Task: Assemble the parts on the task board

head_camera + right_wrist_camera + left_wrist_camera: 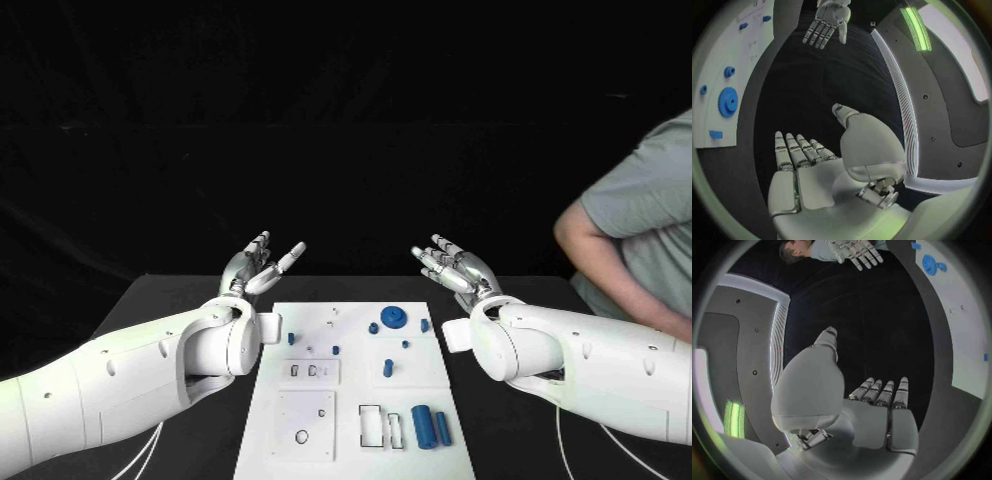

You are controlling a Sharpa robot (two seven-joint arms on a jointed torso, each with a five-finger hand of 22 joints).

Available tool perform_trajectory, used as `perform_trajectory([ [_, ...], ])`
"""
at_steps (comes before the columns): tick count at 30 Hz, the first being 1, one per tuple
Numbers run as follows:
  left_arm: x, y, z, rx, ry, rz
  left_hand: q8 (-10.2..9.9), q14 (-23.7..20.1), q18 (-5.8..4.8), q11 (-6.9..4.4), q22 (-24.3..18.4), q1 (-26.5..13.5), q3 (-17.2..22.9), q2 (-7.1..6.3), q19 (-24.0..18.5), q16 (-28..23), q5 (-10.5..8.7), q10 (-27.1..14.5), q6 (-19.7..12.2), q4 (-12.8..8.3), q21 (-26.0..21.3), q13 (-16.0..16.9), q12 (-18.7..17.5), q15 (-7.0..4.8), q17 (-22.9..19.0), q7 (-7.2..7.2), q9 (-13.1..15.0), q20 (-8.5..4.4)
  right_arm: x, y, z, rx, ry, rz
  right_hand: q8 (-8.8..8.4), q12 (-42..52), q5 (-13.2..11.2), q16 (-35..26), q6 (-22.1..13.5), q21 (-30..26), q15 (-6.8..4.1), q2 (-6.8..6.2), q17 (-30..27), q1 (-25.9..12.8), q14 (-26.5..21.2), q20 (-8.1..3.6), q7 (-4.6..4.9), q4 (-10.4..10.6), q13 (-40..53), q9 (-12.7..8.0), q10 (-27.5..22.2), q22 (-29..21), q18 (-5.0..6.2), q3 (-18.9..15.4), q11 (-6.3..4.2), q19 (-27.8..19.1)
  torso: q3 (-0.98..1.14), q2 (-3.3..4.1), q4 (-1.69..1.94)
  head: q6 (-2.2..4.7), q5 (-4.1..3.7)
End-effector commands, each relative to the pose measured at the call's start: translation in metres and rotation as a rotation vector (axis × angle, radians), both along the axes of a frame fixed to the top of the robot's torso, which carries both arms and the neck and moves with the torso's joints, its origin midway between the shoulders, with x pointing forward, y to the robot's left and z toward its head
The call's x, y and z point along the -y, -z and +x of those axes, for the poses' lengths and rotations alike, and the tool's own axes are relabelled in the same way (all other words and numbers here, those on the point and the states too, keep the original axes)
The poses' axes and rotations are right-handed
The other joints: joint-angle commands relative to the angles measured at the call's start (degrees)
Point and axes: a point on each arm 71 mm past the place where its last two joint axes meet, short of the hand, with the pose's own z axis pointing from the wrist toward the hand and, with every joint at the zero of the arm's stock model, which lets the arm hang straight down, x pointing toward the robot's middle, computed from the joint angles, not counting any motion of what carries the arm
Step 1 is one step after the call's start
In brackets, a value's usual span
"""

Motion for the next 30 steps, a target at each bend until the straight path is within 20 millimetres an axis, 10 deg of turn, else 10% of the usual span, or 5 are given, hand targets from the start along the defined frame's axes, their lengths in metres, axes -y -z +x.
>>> perform_trajectory([
  [1,0.005,-0.002,0.0,0.014,0.051,-0.034,0.7,0.7,1.9,2.15,0.2,3.7,1.0,0.69,0.5,0.5,0.41,1.2,1.7,0.8,0.4,0.3,0.5,1.89,0.3,3.96,0.4,1.22,-0.008,0.002,-0.001,-0.034,-0.178,-0.006,1.02,0.7,0.4,1.1,3.4,1.2,0.81,0.22,0.7,4.7,4.6,0.7,9.75,-0.9,0.4,0.8,4.6,0.6,0.82,1.4,0.61,2.6,-0.01,0.01,0.0,-0.01,0.0],
  [7,-0.009,-0.004,-0.004,-0.003,0.066,-0.038,4.5,13.1,1.57,4.61,2.1,6.0,5.7,6.0,9.0,4.5,-0.83,13.0,13.6,0.5,4.1,1.5,2.6,4.87,3.0,6.08,2.9,1.63,0.001,-0.008,0.009,0.126,-0.192,-0.187,5.35,3.5,-0.1,5.6,15.9,4.1,-0.68,-0.93,3.4,10.5,21.5,0.69,9.54,-5.9,1.6,3.8,21.3,1.9,2.34,3.3,-0.16,10.2,-0.3,1.1,-0.29,-0.69,0.09],
  [9,-0.01,-0.005,-0.005,0.004,0.071,-0.041,7.4,32.1,3.83,6.25,6.0,6.7,7.4,7.54,28.5,11.9,-1.21,24.6,21.5,0.3,12.3,2.4,4.8,2.13,7.0,7.32,4.6,1.29,0.002,-0.012,0.011,0.172,-0.196,-0.236,8.2,5.3,-0.1,7.8,23.9,7.3,-1.88,-1.84,4.6,12.5,30.3,0.61,9.11,-8.1,2.2,5.7,33.0,3.3,3.73,4.3,-1.15,19.1,-0.28,1.46,-0.33,-0.7,0.05],
  [13,-0.012,-0.01,-0.007,0.02,0.094,-0.044,12.5,42.5,6.53,5.69,6.5,8.1,9.0,8.07,36.1,15.7,-1.46,42.4,35.2,0.1,15.6,3.4,8.1,-0.13,9.0,6.76,7.6,1.03,0.003,-0.02,0.015,0.248,-0.219,-0.335,10.82,4.7,-0.3,8.4,32.2,10.0,-2.9,-3.0,4.9,13.1,34.3,0.52,8.12,-9.6,2.2,7.3,38.6,4.1,4.82,5.6,-2.14,26.3,-0.16,2.19,-0.22,-0.78,-0.03],
  [30,-0.011,-0.037,-0.014,0.092,0.212,0.012,14.9,58.7,6.61,1.12,7.3,10.4,15.8,4.43,51.3,21.9,-1.64,60.0,44.1,0.1,21.8,3.5,7.9,-5.79,16.3,4.13,8.7,-4.77,-0.007,-0.043,0.02,0.416,-0.38,-0.69,13.9,2.9,-0.2,12.4,44.8,16.7,-7.41,-6.17,7.0,12.0,48.2,-2.75,5.24,-11.2,2.3,8.6,51.4,6.1,6.13,10.4,-5.7,37.7,-0.18,5.41,0.6,-0.64,-0.52],
])
